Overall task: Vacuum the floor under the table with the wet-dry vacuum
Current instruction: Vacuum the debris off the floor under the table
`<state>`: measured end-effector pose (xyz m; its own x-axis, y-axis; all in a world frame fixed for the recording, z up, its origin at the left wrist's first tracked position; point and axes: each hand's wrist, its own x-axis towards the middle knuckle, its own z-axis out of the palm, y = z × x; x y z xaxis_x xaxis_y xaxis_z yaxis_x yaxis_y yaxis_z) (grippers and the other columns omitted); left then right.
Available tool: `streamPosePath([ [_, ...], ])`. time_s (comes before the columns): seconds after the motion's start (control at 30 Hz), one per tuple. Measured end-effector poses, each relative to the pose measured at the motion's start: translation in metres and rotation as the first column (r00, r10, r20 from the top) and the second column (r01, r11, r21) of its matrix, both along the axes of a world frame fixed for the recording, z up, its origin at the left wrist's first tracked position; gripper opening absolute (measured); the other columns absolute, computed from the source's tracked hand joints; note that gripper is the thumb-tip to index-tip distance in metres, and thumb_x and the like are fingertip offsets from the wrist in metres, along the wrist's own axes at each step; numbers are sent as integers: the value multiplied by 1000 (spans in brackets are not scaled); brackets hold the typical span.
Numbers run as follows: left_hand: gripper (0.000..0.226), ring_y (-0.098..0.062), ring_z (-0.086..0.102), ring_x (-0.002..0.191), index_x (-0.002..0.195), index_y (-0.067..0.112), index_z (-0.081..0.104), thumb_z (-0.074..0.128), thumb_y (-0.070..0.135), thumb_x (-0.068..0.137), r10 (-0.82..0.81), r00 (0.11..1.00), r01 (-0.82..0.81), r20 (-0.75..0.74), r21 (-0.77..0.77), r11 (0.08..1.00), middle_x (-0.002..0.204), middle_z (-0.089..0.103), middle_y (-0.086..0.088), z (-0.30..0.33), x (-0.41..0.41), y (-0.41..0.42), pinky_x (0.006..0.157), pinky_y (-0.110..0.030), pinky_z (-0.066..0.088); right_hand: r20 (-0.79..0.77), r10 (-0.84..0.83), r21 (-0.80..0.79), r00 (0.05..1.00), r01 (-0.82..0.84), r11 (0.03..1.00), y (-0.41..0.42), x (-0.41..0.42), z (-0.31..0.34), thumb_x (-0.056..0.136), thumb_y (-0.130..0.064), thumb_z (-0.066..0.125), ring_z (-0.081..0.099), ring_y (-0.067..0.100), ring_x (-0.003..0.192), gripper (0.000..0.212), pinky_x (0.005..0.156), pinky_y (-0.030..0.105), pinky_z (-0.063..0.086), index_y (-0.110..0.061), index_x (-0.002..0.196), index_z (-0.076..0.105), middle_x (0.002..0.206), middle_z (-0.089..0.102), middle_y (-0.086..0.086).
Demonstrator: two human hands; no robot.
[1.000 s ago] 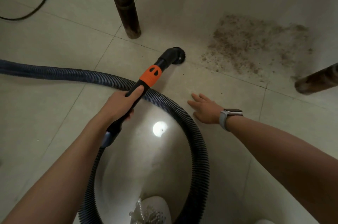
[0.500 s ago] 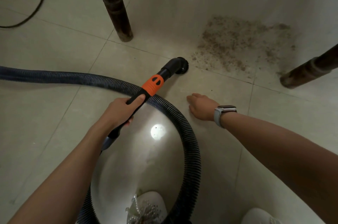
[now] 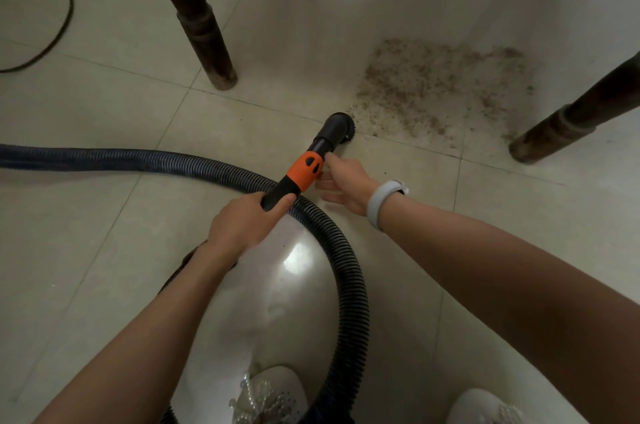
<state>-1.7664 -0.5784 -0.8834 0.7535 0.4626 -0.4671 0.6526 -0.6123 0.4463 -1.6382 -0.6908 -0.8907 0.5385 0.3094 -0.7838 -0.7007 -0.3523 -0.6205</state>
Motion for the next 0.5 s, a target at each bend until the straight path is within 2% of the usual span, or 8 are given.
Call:
streamPosePath([
  [0.07, 38, -13, 55, 58, 71, 28, 47, 43, 62, 88, -45, 999, 46, -14, 45, 998, 64, 56, 3, 1, 2, -10, 53, -26, 39, -124, -125, 98, 984, 137, 986, 11, -1, 2, 98, -31, 47, 56, 29, 107, 30, 90, 43, 49, -9, 118, 44, 109, 54, 12],
  [0.13, 38, -9, 51, 57, 77, 25, 49, 43, 61, 88, -80, 996, 82, -33, 95, 992, 65, 54, 4, 2, 4, -17, 49, -26, 33, -176, -222, 131, 959, 247, 960, 18, -3, 0, 97, -28, 50, 56, 29, 97, 23, 91, 44, 49, -10, 108, 41, 94, 50, 9],
  [0.2, 40, -10, 50, 60, 88, 22, 51, 44, 61, 88, -109, 993, 114, -46, 116, 987, 68, 53, 4, 2, 6, -19, 50, -25, 32, -169, -256, 115, 952, 277, 954, 21, -4, -2, 97, -25, 49, 58, 31, 96, 16, 94, 48, 49, -10, 95, 42, 87, 48, 9],
  [0.27, 42, -12, 51, 62, 91, 20, 50, 45, 62, 87, -130, 990, 136, -52, 118, 984, 69, 53, 4, 0, 5, -19, 51, -26, 33, -133, -240, 72, 962, 251, 965, 20, -3, -2, 98, -25, 46, 57, 33, 101, 19, 95, 51, 48, -11, 87, 40, 86, 48, 9],
  [0.37, 40, -14, 51, 62, 87, 21, 47, 45, 61, 88, -160, 986, 164, -47, 108, 980, 69, 53, 4, -4, 6, -24, 51, -27, 31, -81, -246, 15, 966, 248, 969, 10, 3, -2, 99, -25, 45, 52, 29, 96, 17, 95, 48, 48, -10, 101, 36, 83, 45, 6],
  [0.5, 40, -17, 57, 67, 89, 20, 49, 46, 60, 88, -193, 980, 196, -35, 81, 977, 74, 60, 0, -7, 11, -31, 51, -27, 33, -72, -271, -12, 960, 271, 963, -4, 7, -2, 99, -25, 45, 50, 26, 93, 20, 87, 44, 50, -12, 111, 38, 83, 44, 5],
])
